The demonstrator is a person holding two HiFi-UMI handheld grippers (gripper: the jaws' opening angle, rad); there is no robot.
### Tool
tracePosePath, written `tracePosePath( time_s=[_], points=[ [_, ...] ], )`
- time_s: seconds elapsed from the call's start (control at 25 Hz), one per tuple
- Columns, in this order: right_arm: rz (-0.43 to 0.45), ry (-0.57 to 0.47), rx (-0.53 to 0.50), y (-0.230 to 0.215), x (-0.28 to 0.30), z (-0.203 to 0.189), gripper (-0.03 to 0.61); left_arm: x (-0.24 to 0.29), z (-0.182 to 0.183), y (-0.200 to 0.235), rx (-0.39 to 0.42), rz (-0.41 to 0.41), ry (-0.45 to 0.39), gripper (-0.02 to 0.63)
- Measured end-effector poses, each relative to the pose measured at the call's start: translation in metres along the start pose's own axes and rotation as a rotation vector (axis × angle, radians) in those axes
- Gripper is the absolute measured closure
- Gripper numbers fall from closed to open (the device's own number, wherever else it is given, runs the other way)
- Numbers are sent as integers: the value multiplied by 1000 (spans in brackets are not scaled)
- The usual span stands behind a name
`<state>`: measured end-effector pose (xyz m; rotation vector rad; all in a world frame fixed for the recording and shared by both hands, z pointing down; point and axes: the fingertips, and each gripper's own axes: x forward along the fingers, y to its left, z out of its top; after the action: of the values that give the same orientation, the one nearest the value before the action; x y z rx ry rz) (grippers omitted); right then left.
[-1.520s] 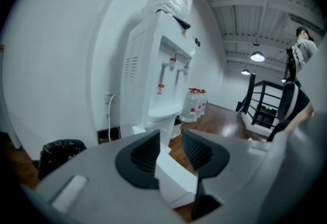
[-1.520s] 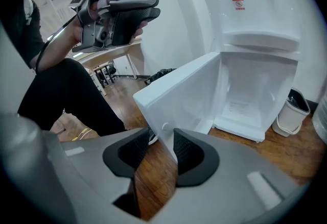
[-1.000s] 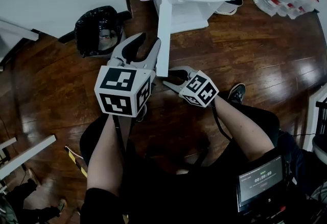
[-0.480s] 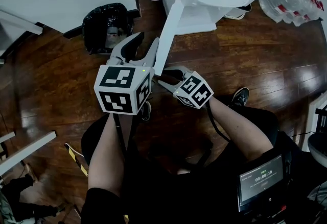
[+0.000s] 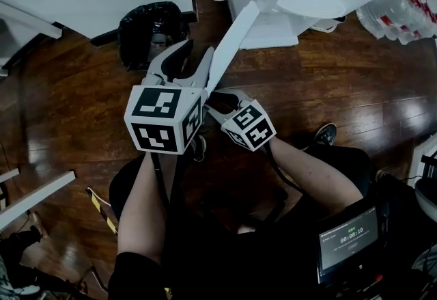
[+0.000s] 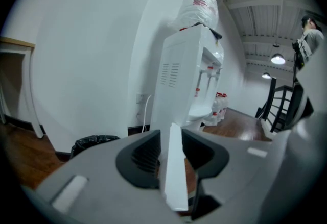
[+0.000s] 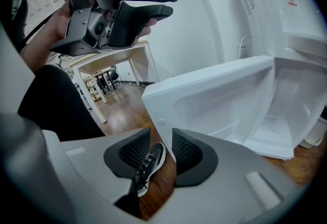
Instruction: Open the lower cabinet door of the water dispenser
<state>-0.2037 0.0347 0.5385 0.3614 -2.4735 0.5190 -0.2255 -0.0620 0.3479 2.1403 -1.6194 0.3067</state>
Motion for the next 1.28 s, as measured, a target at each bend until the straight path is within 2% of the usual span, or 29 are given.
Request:
tracePosePath(
  time_s=[0.16,0.56,1.28],
  points=[
    [-22,-19,8,3,12,10,443,-3,-4,5,-1,4,10,463],
    [-6,-24,-33,6,30,22,443,-16,-8,21,-9,19,4,463],
    [-11,-32,-30,3,40,31,461,-17,-8,16,-1,0,5,463]
  ],
)
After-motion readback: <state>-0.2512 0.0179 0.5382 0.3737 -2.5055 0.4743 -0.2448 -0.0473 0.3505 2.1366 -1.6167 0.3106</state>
